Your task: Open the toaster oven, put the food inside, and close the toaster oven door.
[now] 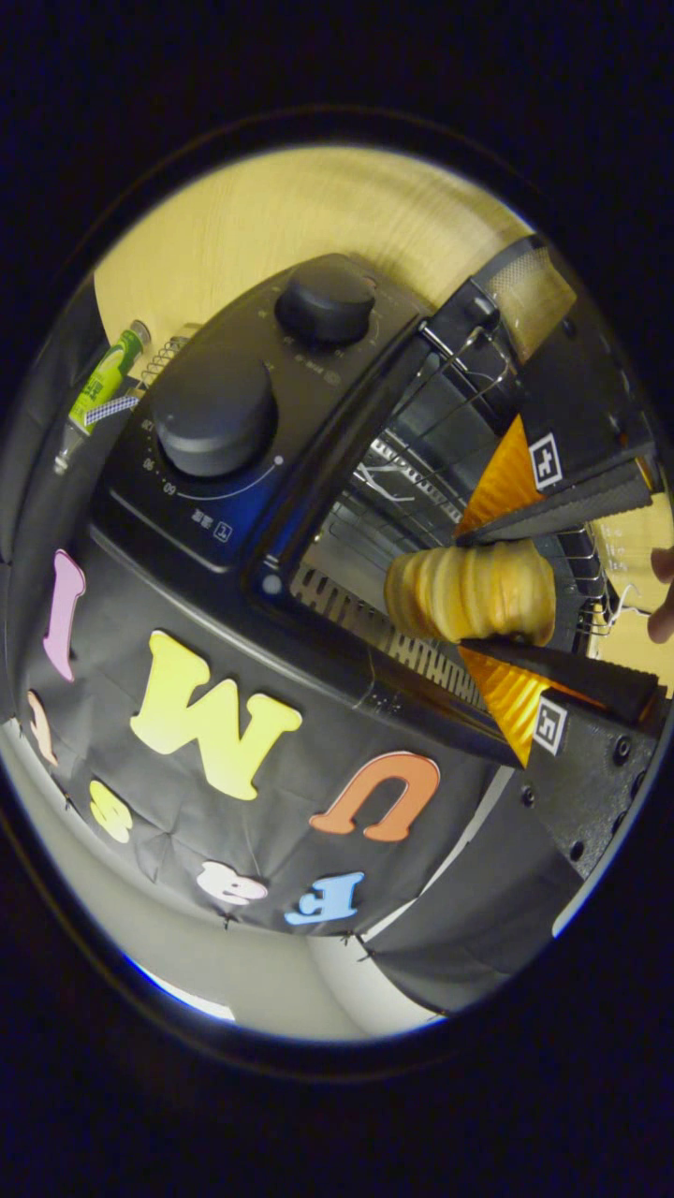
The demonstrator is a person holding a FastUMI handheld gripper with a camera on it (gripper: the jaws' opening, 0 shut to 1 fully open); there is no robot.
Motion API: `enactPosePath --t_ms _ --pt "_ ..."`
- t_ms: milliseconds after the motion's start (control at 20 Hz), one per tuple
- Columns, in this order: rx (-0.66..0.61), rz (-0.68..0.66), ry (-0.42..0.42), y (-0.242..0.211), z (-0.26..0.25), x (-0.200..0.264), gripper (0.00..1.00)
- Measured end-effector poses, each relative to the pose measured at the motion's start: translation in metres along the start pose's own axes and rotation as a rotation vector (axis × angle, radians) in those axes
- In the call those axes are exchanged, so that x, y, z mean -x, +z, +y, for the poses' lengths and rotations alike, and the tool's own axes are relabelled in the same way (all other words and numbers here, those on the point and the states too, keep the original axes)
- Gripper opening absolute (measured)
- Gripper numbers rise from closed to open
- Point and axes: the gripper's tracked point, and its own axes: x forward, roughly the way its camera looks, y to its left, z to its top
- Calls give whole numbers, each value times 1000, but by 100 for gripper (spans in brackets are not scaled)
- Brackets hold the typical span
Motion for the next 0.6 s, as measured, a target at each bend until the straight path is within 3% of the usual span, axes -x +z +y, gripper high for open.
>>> enactPosePath --t_ms 100,300,500,600 --pt "17 3 13 -6 4 -3 67" --pt "52 12 -14 -5 5 2 85" --pt "40 15 -24 -6 7 15 98" --pt "32 18 -19 -9 9 23 99"
